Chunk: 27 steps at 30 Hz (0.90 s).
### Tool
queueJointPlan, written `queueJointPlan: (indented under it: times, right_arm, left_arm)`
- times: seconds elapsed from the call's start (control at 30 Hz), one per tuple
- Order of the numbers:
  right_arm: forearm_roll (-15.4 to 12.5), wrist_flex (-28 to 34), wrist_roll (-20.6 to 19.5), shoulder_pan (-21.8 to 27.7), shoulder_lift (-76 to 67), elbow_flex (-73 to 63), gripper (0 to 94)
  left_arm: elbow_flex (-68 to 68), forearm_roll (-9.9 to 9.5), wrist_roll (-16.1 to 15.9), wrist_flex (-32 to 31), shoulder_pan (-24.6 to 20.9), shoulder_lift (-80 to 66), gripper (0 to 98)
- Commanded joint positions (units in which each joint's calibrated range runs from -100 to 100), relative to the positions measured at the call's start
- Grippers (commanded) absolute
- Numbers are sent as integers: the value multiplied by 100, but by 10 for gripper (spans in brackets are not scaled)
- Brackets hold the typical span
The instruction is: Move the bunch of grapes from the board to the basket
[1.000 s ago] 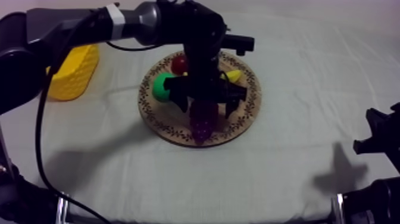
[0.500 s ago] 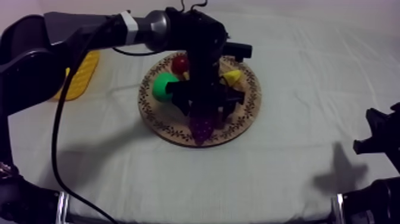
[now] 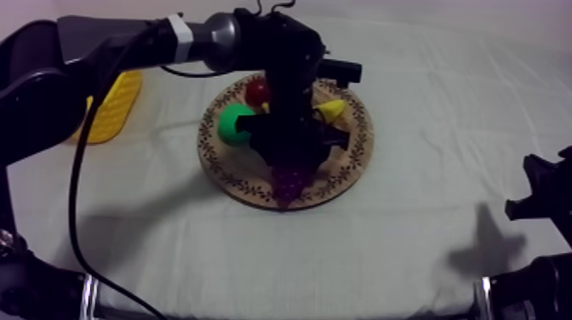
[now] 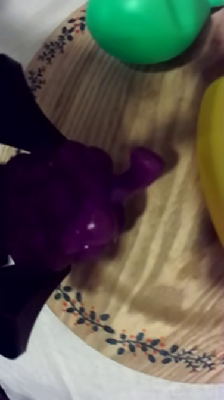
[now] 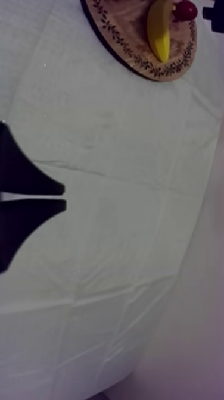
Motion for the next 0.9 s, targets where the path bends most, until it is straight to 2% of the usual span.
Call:
queueJointPlan:
  times: [0.0,0.27,0.87]
  right_arm:
    - [-2,2,-2,-2,0,-4,3]
    - [-2,2,-2,-2,0,-4,3]
    - [-2,2,-2,-2,0,-4,3]
  left_arm:
    - [13,-10,-22,-15,4,-113,548]
    - [36,-54,-187,42,-13,-811,545]
    - [-358,-138,-352,704,-231,-1942,545]
